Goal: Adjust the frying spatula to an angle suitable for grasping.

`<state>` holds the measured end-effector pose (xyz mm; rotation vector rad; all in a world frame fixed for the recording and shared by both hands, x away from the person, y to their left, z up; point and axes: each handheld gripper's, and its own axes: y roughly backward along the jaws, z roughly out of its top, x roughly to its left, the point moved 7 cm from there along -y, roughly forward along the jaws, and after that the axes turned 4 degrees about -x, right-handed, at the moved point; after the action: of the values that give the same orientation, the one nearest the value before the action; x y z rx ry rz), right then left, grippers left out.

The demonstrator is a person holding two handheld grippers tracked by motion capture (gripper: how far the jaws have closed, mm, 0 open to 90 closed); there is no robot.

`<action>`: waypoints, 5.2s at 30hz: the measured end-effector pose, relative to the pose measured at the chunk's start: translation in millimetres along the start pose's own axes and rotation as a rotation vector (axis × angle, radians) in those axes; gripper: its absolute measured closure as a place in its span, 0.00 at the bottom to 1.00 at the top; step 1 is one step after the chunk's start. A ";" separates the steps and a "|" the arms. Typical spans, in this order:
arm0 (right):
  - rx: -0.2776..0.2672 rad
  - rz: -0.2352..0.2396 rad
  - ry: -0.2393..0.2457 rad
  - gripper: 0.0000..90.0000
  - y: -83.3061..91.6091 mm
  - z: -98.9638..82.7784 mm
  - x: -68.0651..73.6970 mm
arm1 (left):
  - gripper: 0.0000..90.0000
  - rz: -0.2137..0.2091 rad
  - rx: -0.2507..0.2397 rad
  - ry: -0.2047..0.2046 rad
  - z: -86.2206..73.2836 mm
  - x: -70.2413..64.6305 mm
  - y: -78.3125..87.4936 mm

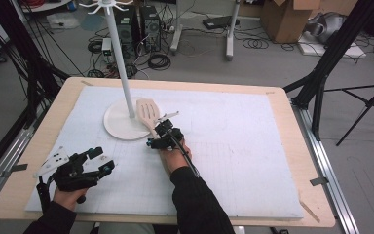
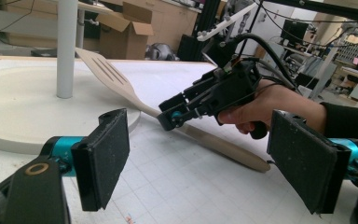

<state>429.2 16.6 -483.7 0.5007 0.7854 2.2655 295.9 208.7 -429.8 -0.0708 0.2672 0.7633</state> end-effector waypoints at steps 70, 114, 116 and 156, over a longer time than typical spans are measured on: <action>0.151 0.286 0.635 0.86 79.8 -58.1 41.1 | 0.25 0.011 0.027 0.001 -2.4 1.8 0.5; -0.123 -0.180 0.003 0.99 187.5 -156.0 6.1 | 0.26 0.013 0.024 0.002 -2.2 -1.2 0.8; -0.100 -0.187 0.004 0.99 183.1 -158.9 3.7 | 0.26 0.012 0.025 0.004 -2.3 -0.9 0.9; -0.033 -0.312 -0.017 0.98 138.5 -117.6 -60.6 | 0.28 0.016 0.036 0.016 -3.4 0.4 0.8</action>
<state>342.3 -154.0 -488.3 0.3540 0.7595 1.9803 295.0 209.0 -433.1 -0.0406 0.2967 0.7741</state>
